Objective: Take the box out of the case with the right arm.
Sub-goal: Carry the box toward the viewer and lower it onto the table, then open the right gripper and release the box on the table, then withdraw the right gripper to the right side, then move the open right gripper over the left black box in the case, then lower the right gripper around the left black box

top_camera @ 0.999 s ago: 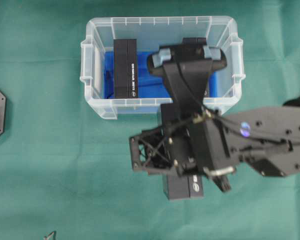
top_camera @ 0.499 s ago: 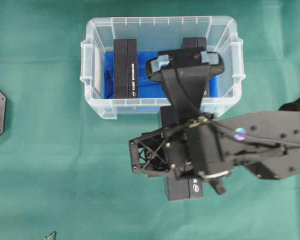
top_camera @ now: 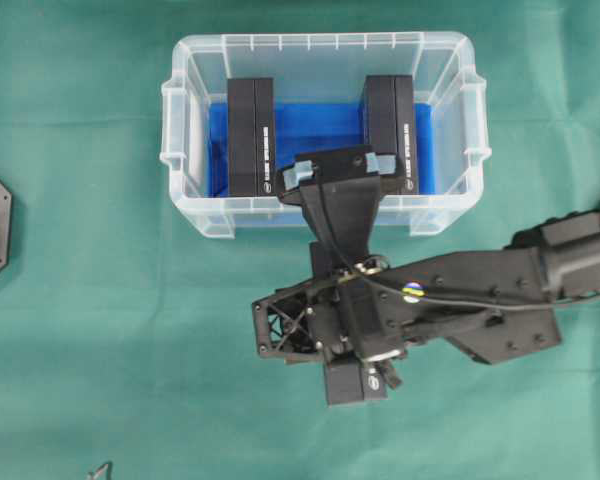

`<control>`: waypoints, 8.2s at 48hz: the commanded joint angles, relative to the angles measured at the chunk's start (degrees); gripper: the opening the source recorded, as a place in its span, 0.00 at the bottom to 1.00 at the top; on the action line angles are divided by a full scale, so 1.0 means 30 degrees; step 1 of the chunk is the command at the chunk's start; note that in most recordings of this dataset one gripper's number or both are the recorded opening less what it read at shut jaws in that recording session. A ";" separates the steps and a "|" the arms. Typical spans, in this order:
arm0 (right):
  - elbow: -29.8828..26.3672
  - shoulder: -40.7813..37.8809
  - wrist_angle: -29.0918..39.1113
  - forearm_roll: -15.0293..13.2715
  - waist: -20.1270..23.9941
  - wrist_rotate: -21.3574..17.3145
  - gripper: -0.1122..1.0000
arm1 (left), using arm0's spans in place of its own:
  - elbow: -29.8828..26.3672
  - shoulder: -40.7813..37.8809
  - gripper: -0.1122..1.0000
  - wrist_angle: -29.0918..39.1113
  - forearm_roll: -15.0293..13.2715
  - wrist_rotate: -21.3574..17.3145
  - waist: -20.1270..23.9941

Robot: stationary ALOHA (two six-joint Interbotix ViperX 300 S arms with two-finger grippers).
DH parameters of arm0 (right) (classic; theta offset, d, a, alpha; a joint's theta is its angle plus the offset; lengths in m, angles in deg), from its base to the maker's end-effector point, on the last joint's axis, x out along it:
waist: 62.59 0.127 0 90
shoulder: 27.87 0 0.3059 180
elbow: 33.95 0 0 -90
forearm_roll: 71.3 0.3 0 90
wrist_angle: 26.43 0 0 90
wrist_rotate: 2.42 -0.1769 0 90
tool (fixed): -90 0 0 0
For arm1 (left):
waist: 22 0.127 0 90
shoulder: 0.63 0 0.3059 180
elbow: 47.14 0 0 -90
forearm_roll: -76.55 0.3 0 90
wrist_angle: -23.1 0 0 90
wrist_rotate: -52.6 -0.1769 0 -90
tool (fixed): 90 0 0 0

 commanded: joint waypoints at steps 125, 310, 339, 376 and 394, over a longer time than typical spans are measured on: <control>-0.0850 0.1904 0.0791 -0.0586 -0.0469 -0.0117 0.90 | -0.0498 -0.0146 0.10 -0.0059 0.0029 0.0029 0.0029; 0.7764 0.7852 -0.3428 -0.0879 -0.8936 0.8730 0.90 | -0.0381 0.0029 0.10 -0.0059 0.0059 -0.0176 0.0029; -0.2607 -0.0146 -0.3398 -0.0762 -0.7676 0.9316 0.90 | -0.0410 0.0352 0.10 -0.0059 0.0088 -0.0176 0.0029; -0.5391 -0.2168 -0.2695 -0.0527 -0.7471 0.9375 0.91 | -0.0498 0.0586 0.10 0.0410 0.0059 -0.0146 0.0029; -0.5361 -0.2314 -0.2783 -0.0586 -0.7471 0.9316 0.95 | -0.0498 0.0586 0.10 0.0410 0.0059 -0.0146 0.0029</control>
